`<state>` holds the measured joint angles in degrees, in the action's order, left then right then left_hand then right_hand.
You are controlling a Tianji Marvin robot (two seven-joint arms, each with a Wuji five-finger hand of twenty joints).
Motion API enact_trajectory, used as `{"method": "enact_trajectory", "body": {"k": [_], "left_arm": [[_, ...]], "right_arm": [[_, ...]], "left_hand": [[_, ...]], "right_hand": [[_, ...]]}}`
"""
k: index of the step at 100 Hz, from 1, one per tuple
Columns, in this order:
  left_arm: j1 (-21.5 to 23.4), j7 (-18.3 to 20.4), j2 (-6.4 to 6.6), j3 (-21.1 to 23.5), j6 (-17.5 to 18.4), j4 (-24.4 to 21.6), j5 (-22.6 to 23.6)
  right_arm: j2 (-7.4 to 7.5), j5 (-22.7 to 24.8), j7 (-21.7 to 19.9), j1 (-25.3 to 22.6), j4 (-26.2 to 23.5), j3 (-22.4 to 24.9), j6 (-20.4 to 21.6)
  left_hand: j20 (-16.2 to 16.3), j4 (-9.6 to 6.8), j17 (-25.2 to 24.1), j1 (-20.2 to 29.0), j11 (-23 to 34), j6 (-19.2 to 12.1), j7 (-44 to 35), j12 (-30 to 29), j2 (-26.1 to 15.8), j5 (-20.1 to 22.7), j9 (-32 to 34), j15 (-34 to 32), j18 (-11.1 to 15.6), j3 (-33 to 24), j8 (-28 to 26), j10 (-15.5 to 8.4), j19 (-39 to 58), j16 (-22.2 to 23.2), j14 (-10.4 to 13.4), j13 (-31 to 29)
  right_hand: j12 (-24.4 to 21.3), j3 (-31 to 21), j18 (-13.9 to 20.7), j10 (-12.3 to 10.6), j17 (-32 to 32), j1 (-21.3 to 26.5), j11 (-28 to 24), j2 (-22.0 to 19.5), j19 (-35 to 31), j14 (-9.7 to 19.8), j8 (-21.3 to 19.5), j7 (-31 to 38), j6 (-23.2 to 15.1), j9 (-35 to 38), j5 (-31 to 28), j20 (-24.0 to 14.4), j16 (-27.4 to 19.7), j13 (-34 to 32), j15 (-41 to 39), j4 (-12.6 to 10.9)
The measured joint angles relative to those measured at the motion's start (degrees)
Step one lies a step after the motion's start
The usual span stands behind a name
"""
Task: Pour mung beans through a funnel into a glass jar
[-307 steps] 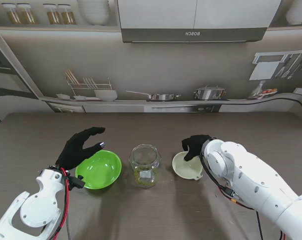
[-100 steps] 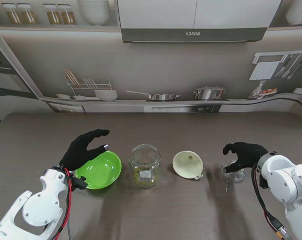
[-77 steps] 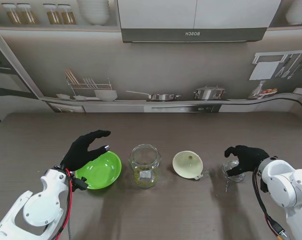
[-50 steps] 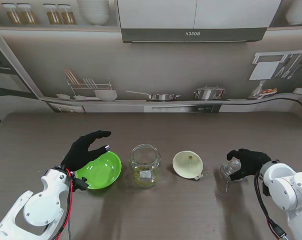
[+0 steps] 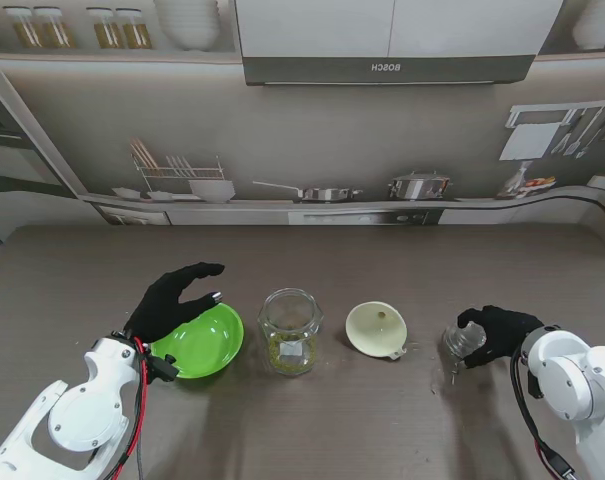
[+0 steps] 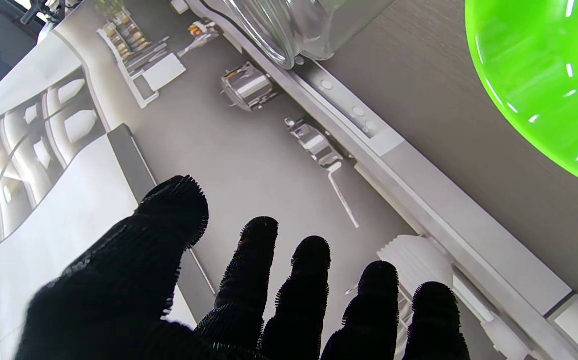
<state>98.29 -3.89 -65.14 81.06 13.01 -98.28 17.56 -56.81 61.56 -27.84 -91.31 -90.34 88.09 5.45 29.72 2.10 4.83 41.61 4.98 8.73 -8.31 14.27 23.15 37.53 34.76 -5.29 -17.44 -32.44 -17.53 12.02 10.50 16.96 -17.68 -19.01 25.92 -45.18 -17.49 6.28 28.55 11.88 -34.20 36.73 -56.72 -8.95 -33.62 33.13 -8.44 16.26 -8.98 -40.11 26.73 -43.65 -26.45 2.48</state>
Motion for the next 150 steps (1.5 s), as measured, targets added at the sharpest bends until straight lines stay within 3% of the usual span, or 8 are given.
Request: {"method": "enact_trajectory", "body": {"k": [65, 96, 117, 128, 134, 148, 150], "left_arm": [[-0.2, 0.4, 0.06, -0.3, -0.7, 0.1, -0.1], [-0.3, 1.1, 0.13, -0.4, -0.9, 0.1, -0.3], [-0.2, 1.4, 0.18, -0.4, -1.3, 0.0, -0.3], [-0.2, 1.5, 0.21, -0.4, -1.4, 0.0, -0.4], [-0.2, 1.6, 0.22, -0.4, -1.5, 0.0, -0.4], [-0.2, 1.9, 0.27, -0.4, -1.6, 0.0, -0.5], [-0.2, 1.9, 0.27, -0.5, -1.6, 0.0, -0.6]], "right_arm": [[0.11, 1.2, 1.7, 1.0, 2.2, -1.8, -1.4], [0.21, 0.7, 2.6, 2.9, 4.4, -3.8, -2.2], [0.30, -0.4, 3.5, 4.0, 6.2, -5.1, -2.5], [0.31, -1.3, 3.8, 4.7, 7.4, -5.9, -2.8], [0.32, -1.7, 3.9, 5.0, 8.2, -6.4, -2.8], [0.32, -2.7, 4.7, 5.6, 9.2, -7.1, -3.2], [0.32, -2.8, 4.8, 5.7, 9.3, -7.2, -3.3]], "left_hand": [[0.0, 0.00, 0.0, 0.0, 0.0, 0.0, 0.0, 0.0, 0.0, 0.0, 0.0, 0.0, 0.0, 0.3, 0.0, 0.0, 0.0, 0.0, 0.0, 0.0], [0.0, 0.00, 0.0, 0.0, 0.0, 0.0, 0.0, 0.0, 0.0, 0.0, 0.0, 0.0, 0.0, 0.4, 0.0, 0.0, 0.0, 0.0, 0.0, 0.0], [0.0, 0.00, 0.0, 0.0, 0.0, 0.0, 0.0, 0.0, 0.0, 0.0, 0.0, 0.0, 0.0, 0.6, 0.0, 0.0, 0.0, 0.0, 0.0, 0.0], [0.0, 0.00, -0.1, 0.0, 0.0, 0.0, 0.0, 0.0, 0.0, 0.0, 0.0, 0.0, 0.0, 0.6, 0.0, 0.0, 0.0, 0.0, 0.0, 0.0], [0.0, 0.00, -0.1, 0.0, 0.0, 0.0, 0.0, 0.0, 0.0, 0.0, 0.0, 0.0, 0.0, 0.6, 0.0, 0.0, 0.0, 0.0, 0.0, 0.0], [0.0, 0.00, -0.1, 0.0, 0.0, 0.0, 0.0, 0.0, 0.0, 0.0, 0.0, 0.0, 0.0, 0.7, 0.0, 0.1, 0.0, 0.0, 0.0, 0.0], [0.0, 0.00, -0.1, 0.0, 0.0, 0.0, 0.0, 0.0, 0.0, 0.0, 0.0, 0.0, 0.0, 0.7, 0.0, 0.1, 0.0, 0.0, 0.0, 0.0]], "right_hand": [[0.6, -0.6, 0.0, 1.5, 1.6, 0.6, -3.0, 0.0, -0.7, -0.3, -4.6, -4.9, -0.8, -4.6, 4.8, -0.4, 1.2, 0.0, -2.6, -0.5], [0.8, -1.1, 0.0, 3.0, 3.8, 5.0, -5.0, 2.2, -2.1, -0.3, -8.4, -5.8, -0.8, -4.7, 4.7, -0.7, 2.1, -0.6, -5.2, -1.0], [3.3, -0.9, 0.0, 3.9, 4.8, 7.1, -7.8, 2.9, -2.6, -0.3, -11.3, -6.4, -0.8, -5.2, 4.7, -0.7, 2.4, -1.4, -6.3, -1.7], [4.7, -0.9, 0.0, 3.4, 5.6, 8.9, -10.1, 4.3, -2.7, -0.3, -11.9, -4.5, -0.8, -4.5, 4.7, -0.7, 2.5, -2.1, -7.1, -1.8], [5.6, -0.8, 0.0, 2.2, 6.0, 9.8, -11.7, 5.1, -2.7, -0.3, -11.9, -1.4, -0.6, -3.8, 4.4, -0.7, 2.9, -3.5, -7.8, -2.7], [9.0, -0.9, 0.0, 2.4, 7.6, 12.7, -15.6, 5.9, -3.5, -0.3, -11.9, 6.6, -0.5, -4.5, 3.8, -0.7, 3.7, -5.0, -9.9, -4.6], [9.3, -3.1, 0.0, 2.4, 7.9, 12.5, -15.9, 6.7, -3.7, -0.2, -11.9, 7.7, -0.5, -4.5, 3.8, -0.7, 3.8, -5.6, -10.5, -4.6]]}}
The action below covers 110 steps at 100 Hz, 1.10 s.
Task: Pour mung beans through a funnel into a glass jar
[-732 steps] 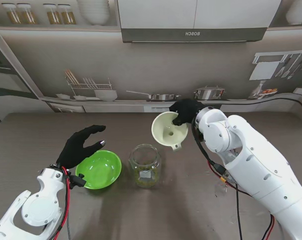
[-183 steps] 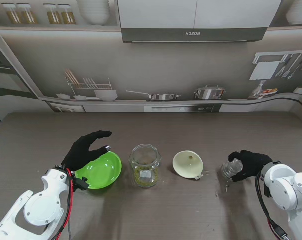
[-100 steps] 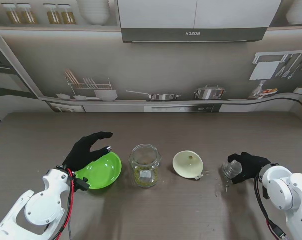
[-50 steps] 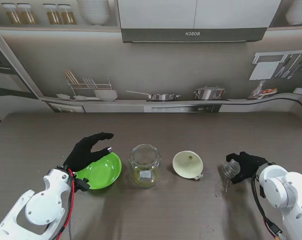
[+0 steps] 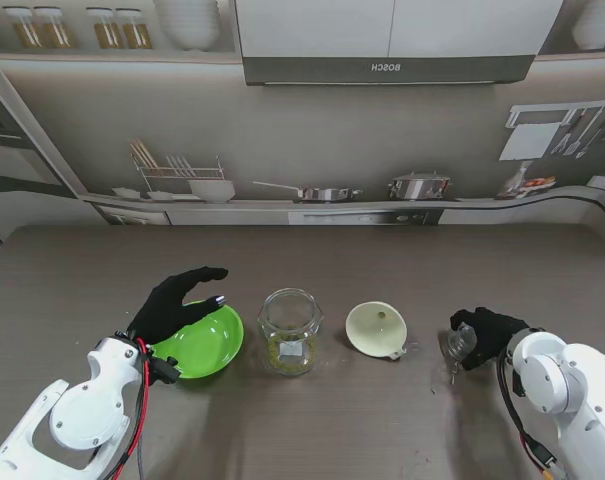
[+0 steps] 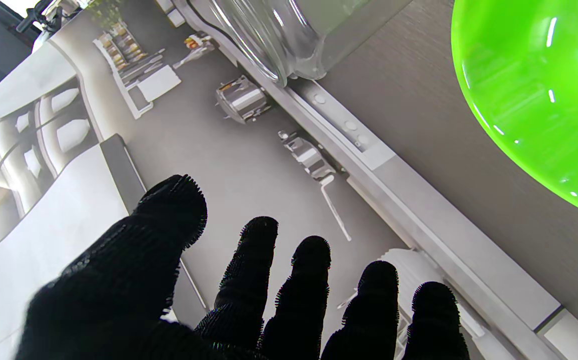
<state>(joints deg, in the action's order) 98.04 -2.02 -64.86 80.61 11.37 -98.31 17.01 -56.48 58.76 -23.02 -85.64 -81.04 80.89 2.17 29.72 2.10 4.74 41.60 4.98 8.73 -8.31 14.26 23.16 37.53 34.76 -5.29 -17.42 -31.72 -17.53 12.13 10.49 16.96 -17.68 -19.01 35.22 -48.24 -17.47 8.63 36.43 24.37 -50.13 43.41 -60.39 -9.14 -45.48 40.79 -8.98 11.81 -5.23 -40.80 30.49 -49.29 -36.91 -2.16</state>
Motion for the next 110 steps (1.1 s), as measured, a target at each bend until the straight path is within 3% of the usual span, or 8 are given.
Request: {"method": "enact_trajectory", "body": {"k": [4, 8, 15, 42, 67, 86, 110], "left_arm": [[0.0, 0.0, 0.01, 0.0, 0.0, 0.0, 0.0], [0.0, 0.0, 0.01, 0.0, -0.1, 0.0, 0.0], [0.0, 0.0, 0.02, 0.0, -0.1, 0.0, -0.1], [0.0, 0.1, 0.03, -0.1, -0.2, 0.0, -0.3], [-0.1, 0.2, 0.04, -0.2, -0.3, 0.0, -0.3], [-0.1, 0.3, 0.05, -0.3, -0.6, 0.0, -0.5], [-0.1, 0.4, 0.05, -0.3, -0.8, 0.0, -0.6]], "right_arm": [[0.00, -0.2, 0.4, 0.2, 0.3, -0.2, -0.1], [0.00, -0.4, 0.7, 0.3, 0.5, -0.4, -0.1], [-0.01, -0.9, 1.0, 0.6, 0.9, -0.6, -0.4], [0.02, -2.8, 1.5, 1.2, 1.7, -1.3, -1.5], [0.40, -3.6, 1.6, 2.9, 3.2, -3.0, -1.6], [0.60, -4.1, 1.6, 4.2, 4.2, -4.3, -1.9], [0.80, -5.3, 1.3, 5.1, 4.9, -5.3, -2.5]], "left_hand": [[0.0, 0.00, 0.0, 0.0, 0.0, 0.0, 0.0, 0.0, 0.0, 0.0, 0.0, 0.0, 0.0, 0.0, 0.0, 0.0, 0.0, 0.0, 0.0, 0.0], [0.0, 0.00, -0.1, 0.0, 0.0, 0.0, 0.0, 0.0, 0.0, 0.0, 0.0, 0.0, 0.0, 0.0, 0.0, 0.2, 0.0, 0.0, 0.0, 0.0], [0.0, 0.00, -0.1, 0.0, 0.0, 0.0, 0.0, 0.0, 0.0, 0.0, 0.0, 0.0, 0.0, 0.0, 0.0, 0.3, 0.0, 0.0, 0.0, 0.0], [0.0, 0.00, -0.1, 0.1, 0.0, 0.0, 0.0, 0.0, -0.7, 0.0, 0.0, 0.0, 0.0, 0.3, 0.0, 0.3, 0.0, 0.0, 0.0, 0.0], [0.0, 0.00, -0.2, 0.1, 0.0, 0.0, 0.0, 0.0, -0.7, 0.0, 0.0, 0.0, 0.0, 0.3, 0.0, 0.3, 0.0, 0.0, 0.0, 0.0], [0.0, 0.00, -0.2, 0.1, 0.0, 0.0, 0.0, 0.0, -0.7, 0.0, 0.0, 0.0, 0.0, 0.3, 0.0, 0.5, 0.0, 0.0, 0.0, 0.0], [0.0, 0.00, -0.6, 0.1, 0.0, 0.1, 0.0, 0.0, -0.7, 0.6, 0.0, 0.0, 0.0, 0.6, 0.0, 0.6, 0.0, 0.0, 0.0, 0.0]], "right_hand": [[1.2, -11.8, 0.0, 0.0, 0.5, -0.7, -1.0, 3.8, -0.2, 0.1, 0.5, 3.3, -0.1, 0.6, 0.0, 0.1, 0.5, -0.6, -1.2, 2.2], [2.3, -19.7, 0.0, -0.1, 1.1, -2.0, -2.4, 6.1, -0.6, 0.5, 0.9, 6.3, -0.1, 1.4, 0.0, 0.6, 1.1, -1.3, -2.7, 4.5], [4.3, -24.3, 0.0, -0.8, 2.0, -2.1, -5.1, 6.4, -1.3, 1.4, 0.9, 11.5, -0.1, 2.9, -0.1, 0.6, 2.0, -2.9, -4.8, 5.6], [7.3, -24.9, 0.1, -0.7, 4.8, -2.8, -8.0, 7.3, -3.2, 3.5, 0.9, 18.0, 0.6, 5.5, -1.5, 0.6, 3.4, -6.2, -8.7, 7.2], [9.2, -24.9, 0.4, 0.2, 6.4, -2.7, -10.2, 11.6, -5.0, 5.0, 0.8, 22.3, 0.3, 7.1, -1.9, 0.6, 4.6, -8.2, -11.4, 7.8], [10.3, -25.4, 0.5, 0.4, 7.7, 0.7, -10.9, 16.7, -5.8, 5.0, 0.7, 24.8, 0.2, 8.1, -3.1, 0.6, 5.5, -10.3, -15.5, 14.2], [12.6, -25.4, 0.6, 1.1, 8.9, 1.5, -10.9, 19.0, -7.0, 4.6, 0.5, 26.4, 0.1, 9.2, -4.3, 0.0, 5.8, -11.7, -18.2, 16.5]]}}
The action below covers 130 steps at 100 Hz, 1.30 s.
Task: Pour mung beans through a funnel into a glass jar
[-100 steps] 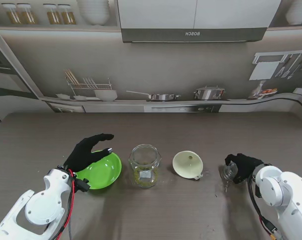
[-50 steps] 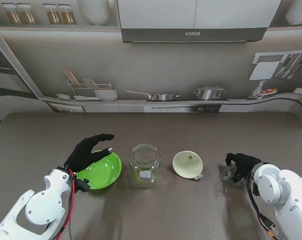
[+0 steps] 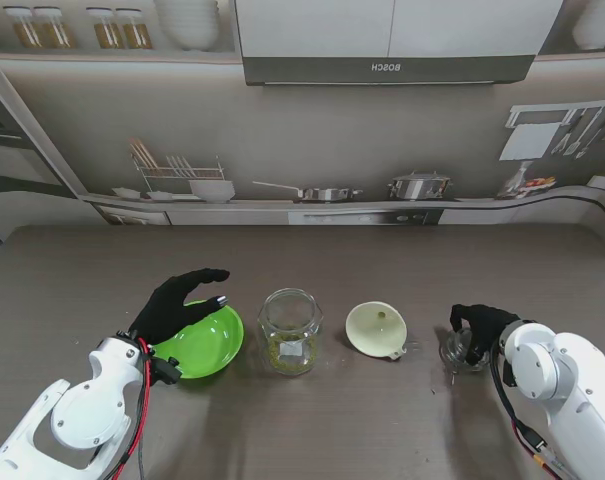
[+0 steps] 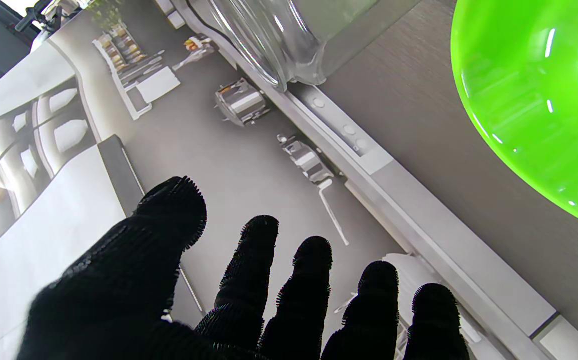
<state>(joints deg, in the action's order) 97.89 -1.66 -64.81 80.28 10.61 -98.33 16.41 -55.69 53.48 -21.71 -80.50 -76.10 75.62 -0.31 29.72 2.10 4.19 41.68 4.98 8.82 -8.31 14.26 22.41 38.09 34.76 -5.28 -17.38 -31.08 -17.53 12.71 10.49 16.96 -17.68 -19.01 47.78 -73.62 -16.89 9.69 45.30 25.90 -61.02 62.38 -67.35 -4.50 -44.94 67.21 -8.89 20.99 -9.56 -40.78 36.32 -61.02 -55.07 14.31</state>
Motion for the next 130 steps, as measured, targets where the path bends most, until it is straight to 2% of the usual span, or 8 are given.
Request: {"method": "enact_trajectory", "body": {"k": [14, 31, 44, 65, 89, 90, 91, 130], "left_arm": [[0.0, 0.0, 0.00, 0.0, 0.0, 0.0, 0.0], [0.0, 0.2, 0.01, 0.0, -0.1, 0.0, -0.1], [0.0, 0.3, 0.02, 0.1, -0.1, 0.0, -0.1], [0.0, 0.2, 0.02, 0.1, 0.0, 0.0, -0.1], [0.1, 0.2, 0.02, 0.2, 0.0, 0.0, -0.1], [0.1, 0.2, 0.02, 0.2, 0.0, 0.0, -0.1], [0.1, 0.2, 0.02, 0.2, 0.0, 0.0, -0.1], [0.1, 0.2, 0.02, 0.2, -0.2, -0.1, -0.1]], "right_arm": [[0.47, -0.6, -3.5, 1.0, 0.1, -0.4, 0.4], [0.91, -1.1, -2.7, 1.8, 1.0, -1.7, 0.9], [0.85, -1.9, -0.9, 2.4, 2.1, -2.4, 0.9], [0.46, -3.1, 1.0, 3.0, 3.3, -2.6, 0.9], [0.36, -3.3, 1.0, 3.0, 3.5, -2.5, 1.2], [0.36, -3.3, 1.0, 3.1, 3.5, -2.5, 1.2], [0.36, -3.3, 0.9, 3.1, 3.5, -2.5, 1.2], [0.18, -5.3, -1.0, 2.7, 3.3, -1.3, 1.1]], "left_hand": [[0.0, 0.00, 0.0, 0.0, 0.0, 0.5, 0.0, 0.0, 0.0, 0.0, 0.0, 0.0, 0.0, 0.1, 0.0, 0.0, 0.0, 0.0, 0.0, 0.0], [0.0, 0.00, 0.0, 0.0, 0.0, 0.5, 0.0, 0.0, 0.0, 0.0, 0.0, 0.0, 0.0, 0.1, 0.0, 0.0, 0.0, 0.0, 0.0, 0.0], [0.0, 0.00, 0.0, 0.0, 0.0, 0.5, 0.0, 0.0, 0.0, 0.0, 0.0, 0.0, 0.0, 0.1, 0.0, 0.0, 0.0, 0.0, 0.0, 0.0], [0.0, 0.00, 0.0, 0.0, 0.0, 0.5, 0.0, 0.0, 0.0, 0.0, 0.0, 0.0, 0.0, 0.1, 0.0, 0.0, 0.0, 0.0, 0.0, 0.0], [0.0, 0.00, 0.0, 0.0, 0.0, 0.5, 0.0, 0.0, 0.0, 0.0, 0.0, 0.0, 0.0, 0.1, 0.0, 0.0, 0.0, 0.0, 0.0, 0.0], [0.0, 0.00, 0.0, 0.0, 0.0, 0.5, 0.0, 0.0, 0.0, 0.0, 0.0, 0.0, 0.0, 0.1, 0.0, 0.0, 0.0, 0.0, 0.0, 0.0], [0.0, 0.00, 0.0, 0.0, 0.0, 0.5, 0.0, 0.0, 0.0, 0.0, 0.0, 0.0, 0.0, 0.1, 0.0, 0.0, 0.0, 0.0, 0.0, 0.0], [0.0, 0.00, -0.1, 0.0, 0.0, 0.5, 0.0, 0.0, 0.0, 0.0, 0.0, 0.0, 0.0, 0.2, 0.0, 0.0, 0.0, 0.0, 0.0, 0.0]], "right_hand": [[3.6, 1.4, 0.0, 0.4, -2.6, -1.0, -2.4, -3.4, 0.6, 0.5, 1.1, -1.9, -0.9, -4.5, 4.7, -0.1, 0.4, 3.2, 3.1, -3.3], [3.7, 2.3, 0.0, 0.8, -2.4, -1.0, -4.2, -3.0, 1.3, 0.4, 0.6, 0.1, -1.7, -4.6, 5.1, -0.1, 0.4, 3.5, 3.3, -3.6], [3.6, 3.7, 0.0, 0.8, 0.7, -0.9, -3.5, -0.5, 1.3, 0.3, 0.0, -0.4, -2.1, -0.1, 1.1, -0.1, 0.4, -0.5, 3.4, -0.3], [4.8, 7.8, 0.3, 1.3, 6.9, -0.9, 0.1, 2.1, -1.8, 1.7, 15.8, 6.2, -2.1, 10.1, -3.9, 0.7, 1.4, -8.9, 0.4, 5.6], [7.3, 9.3, 2.7, 1.4, 10.9, -0.9, 1.5, 2.5, -4.5, 2.7, 17.7, 8.0, -2.1, 12.2, -4.3, 1.4, 6.8, -10.4, -5.6, 6.7], [7.9, 9.3, 2.9, 0.8, 11.0, -0.9, 0.1, 2.5, -4.7, 2.7, 17.8, 8.0, -2.0, 14.2, -4.3, 1.4, 7.0, -10.4, -5.9, 6.7], [7.9, 9.2, 2.9, -3.0, 11.1, -0.9, -0.5, 2.5, -4.8, 2.5, 17.8, 8.4, -1.9, 20.0, -4.1, 1.4, 7.1, -10.4, -6.2, 6.7], [11.1, 9.2, 4.8, -0.5, 12.6, -0.9, -0.2, 2.1, -5.7, 2.6, 18.7, 10.4, 0.1, 21.4, -3.0, 1.4, 10.6, -10.9, -12.8, 6.8]]}}
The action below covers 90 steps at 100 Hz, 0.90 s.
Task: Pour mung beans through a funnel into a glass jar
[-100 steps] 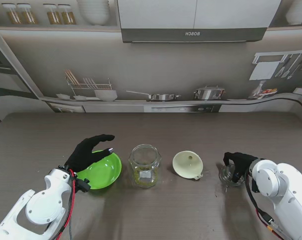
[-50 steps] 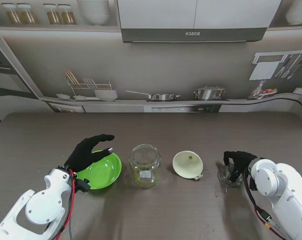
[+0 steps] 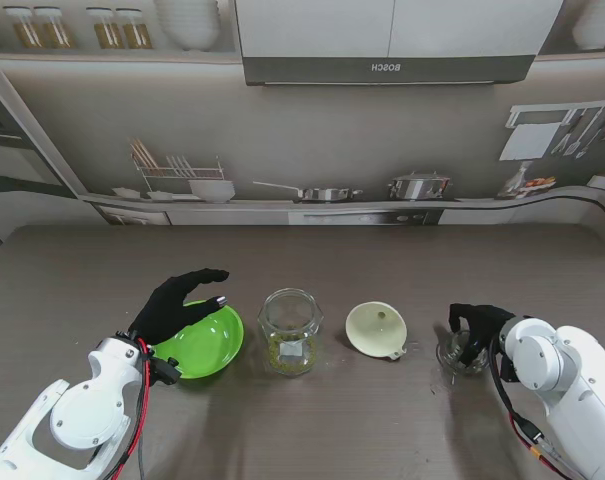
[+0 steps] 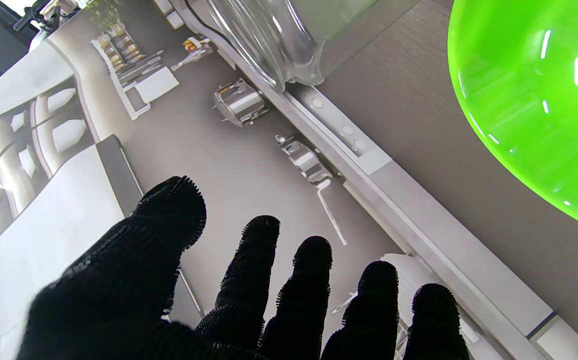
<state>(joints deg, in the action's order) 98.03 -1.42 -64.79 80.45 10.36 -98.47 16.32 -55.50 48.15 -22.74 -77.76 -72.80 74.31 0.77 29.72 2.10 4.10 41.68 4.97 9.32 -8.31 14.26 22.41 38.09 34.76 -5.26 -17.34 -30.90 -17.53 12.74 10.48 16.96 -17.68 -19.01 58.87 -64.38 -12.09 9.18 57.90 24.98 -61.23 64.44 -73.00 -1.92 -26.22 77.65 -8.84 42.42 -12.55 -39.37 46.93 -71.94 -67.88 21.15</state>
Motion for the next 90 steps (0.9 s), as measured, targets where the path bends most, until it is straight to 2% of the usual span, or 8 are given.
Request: {"method": "enact_trajectory", "body": {"k": [36, 66, 90], "left_arm": [[0.0, 0.0, 0.00, -0.1, -0.4, 0.0, 0.0], [0.1, -0.1, -0.01, 0.0, -0.7, -0.1, 0.0], [0.2, -0.1, -0.02, 0.2, -0.8, -0.4, 0.0]], "right_arm": [[-0.73, 0.2, -1.0, -2.7, -2.3, 3.0, -0.1], [-1.02, -0.1, -0.4, -3.1, -2.6, 3.3, -1.3], [-1.40, -0.4, -0.6, -3.5, -3.2, 3.8, -2.6]], "left_hand": [[0.0, 0.00, 0.0, 0.0, 0.0, 0.0, 0.0, 0.0, 0.0, 0.0, 0.0, 0.0, 0.0, 0.0, 0.0, 0.0, 0.0, 0.0, 0.0, 0.0], [0.0, 0.00, 0.0, 0.0, 0.0, 0.0, 0.0, 0.0, 0.0, 0.0, 0.0, 0.0, 0.0, 0.0, 0.0, 0.0, 0.0, 0.0, 0.0, 0.0], [0.0, 0.00, 0.0, 0.0, 0.0, 0.0, 0.0, 0.0, -0.6, 0.0, 0.0, 0.0, 0.0, 0.0, 0.0, 0.0, 0.0, 0.0, 0.0, 0.0]], "right_hand": [[-0.2, 0.7, 0.8, 0.0, 0.2, 0.0, -1.6, -0.4, -0.8, 0.7, 0.5, 0.6, 1.1, 0.0, 0.0, 0.0, 1.2, -0.1, -2.4, 0.6], [-0.2, 0.8, 0.8, 0.0, 0.2, 0.0, -1.9, -0.4, -0.9, 0.8, 0.7, 0.6, 1.2, 0.0, -0.2, 0.0, 1.2, -0.1, -3.2, 1.0], [-0.4, 0.8, 0.8, 0.0, 0.2, 0.0, -1.7, -0.8, -0.9, 1.1, 0.3, 1.4, 3.1, 0.0, -0.8, 0.1, 1.2, -0.1, -3.2, 1.1]]}}
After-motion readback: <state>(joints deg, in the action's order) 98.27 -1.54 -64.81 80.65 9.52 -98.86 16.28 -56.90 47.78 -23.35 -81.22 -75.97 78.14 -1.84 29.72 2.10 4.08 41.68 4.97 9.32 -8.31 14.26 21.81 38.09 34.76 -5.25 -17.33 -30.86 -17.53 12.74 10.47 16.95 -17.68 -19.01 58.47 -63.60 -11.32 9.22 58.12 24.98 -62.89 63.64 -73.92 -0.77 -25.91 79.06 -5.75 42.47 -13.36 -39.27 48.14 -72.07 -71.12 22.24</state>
